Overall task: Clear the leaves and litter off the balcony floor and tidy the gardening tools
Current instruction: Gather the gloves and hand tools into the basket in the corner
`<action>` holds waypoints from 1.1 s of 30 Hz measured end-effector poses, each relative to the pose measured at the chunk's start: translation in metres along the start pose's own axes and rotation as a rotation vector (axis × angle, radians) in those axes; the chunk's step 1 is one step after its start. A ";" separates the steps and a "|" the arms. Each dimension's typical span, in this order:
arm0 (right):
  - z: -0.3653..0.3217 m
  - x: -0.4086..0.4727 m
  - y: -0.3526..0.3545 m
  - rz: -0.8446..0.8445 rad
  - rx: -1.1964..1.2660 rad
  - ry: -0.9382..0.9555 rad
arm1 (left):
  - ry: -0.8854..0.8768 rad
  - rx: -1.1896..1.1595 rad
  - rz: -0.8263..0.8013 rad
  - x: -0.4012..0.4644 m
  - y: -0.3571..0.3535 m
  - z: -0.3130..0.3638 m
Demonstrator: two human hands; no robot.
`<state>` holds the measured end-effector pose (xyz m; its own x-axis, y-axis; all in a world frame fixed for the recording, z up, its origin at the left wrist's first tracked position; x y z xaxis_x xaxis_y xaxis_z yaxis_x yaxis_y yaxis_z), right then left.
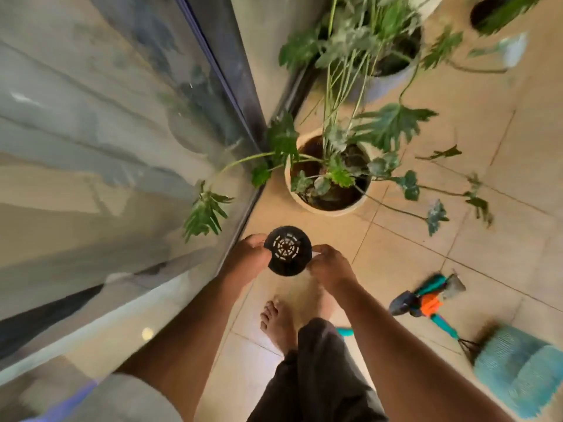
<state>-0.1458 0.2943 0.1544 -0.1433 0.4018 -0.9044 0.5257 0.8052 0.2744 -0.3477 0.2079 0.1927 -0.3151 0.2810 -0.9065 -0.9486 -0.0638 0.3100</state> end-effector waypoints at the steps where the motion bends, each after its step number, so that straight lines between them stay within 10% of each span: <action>1: 0.001 0.017 -0.002 0.006 0.051 -0.010 | 0.000 0.012 0.004 0.017 -0.004 0.001; 10: 0.046 0.153 -0.043 -0.077 0.340 -0.150 | 0.007 -0.081 -0.005 0.131 -0.048 -0.021; 21: 0.042 0.157 -0.047 -0.104 0.094 -0.060 | 0.026 -0.153 -0.081 0.139 -0.078 -0.017; 33: 0.014 -0.015 0.048 0.097 0.179 0.097 | -0.070 -0.001 0.018 -0.008 -0.056 0.062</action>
<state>-0.1064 0.3207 0.1770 -0.1605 0.5203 -0.8388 0.6800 0.6742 0.2882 -0.2901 0.2685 0.2004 -0.3292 0.3457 -0.8787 -0.9429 -0.0704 0.3256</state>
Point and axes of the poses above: each hand's wrist, its own x-axis towards the middle knuckle, its own y-axis out of the back of the hand, z = x × y, the point moved 8 cm from there along x, towards the middle knuckle, and after that the axes turned 8 degrees about x, right-handed, at the moved point
